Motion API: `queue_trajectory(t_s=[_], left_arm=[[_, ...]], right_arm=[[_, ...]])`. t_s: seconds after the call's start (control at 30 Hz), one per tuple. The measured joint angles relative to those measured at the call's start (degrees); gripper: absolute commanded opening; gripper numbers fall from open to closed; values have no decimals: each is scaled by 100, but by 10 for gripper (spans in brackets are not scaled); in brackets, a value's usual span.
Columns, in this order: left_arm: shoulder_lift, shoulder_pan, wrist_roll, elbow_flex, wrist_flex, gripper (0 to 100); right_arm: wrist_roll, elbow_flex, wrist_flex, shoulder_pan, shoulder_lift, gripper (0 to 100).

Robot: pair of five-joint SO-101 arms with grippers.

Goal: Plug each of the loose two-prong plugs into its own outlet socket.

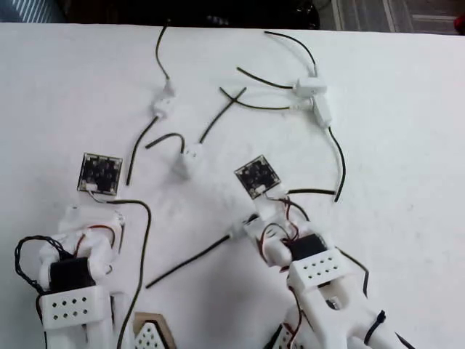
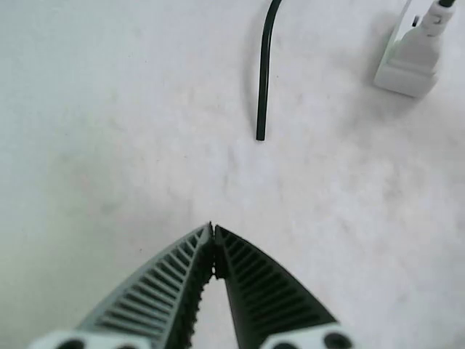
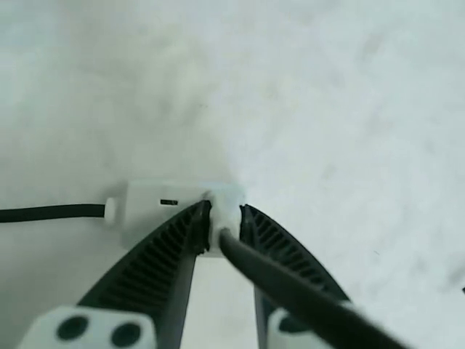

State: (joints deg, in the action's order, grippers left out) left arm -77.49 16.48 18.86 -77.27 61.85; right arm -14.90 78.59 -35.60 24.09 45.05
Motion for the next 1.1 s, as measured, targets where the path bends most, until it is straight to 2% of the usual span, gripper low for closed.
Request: queue_trajectory(t_s=[0.37,0.6,0.77,0.93,1.1], left_arm=[[0,0,0,0,0,27],[0,0,0,0,0,27],[0,-229,0,-105,0,27],[0,-264,0,-123,0,27],[0,-281,0,-123,0,27]], right_arm=[[-18,-220,440,-9,-70,17],[-18,-220,1310,-659,-88,17],[-18,-220,1714,-756,-88,17],[-18,-220,2549,-941,-88,17],[-18,-897,2673,-1222,-844,18]])
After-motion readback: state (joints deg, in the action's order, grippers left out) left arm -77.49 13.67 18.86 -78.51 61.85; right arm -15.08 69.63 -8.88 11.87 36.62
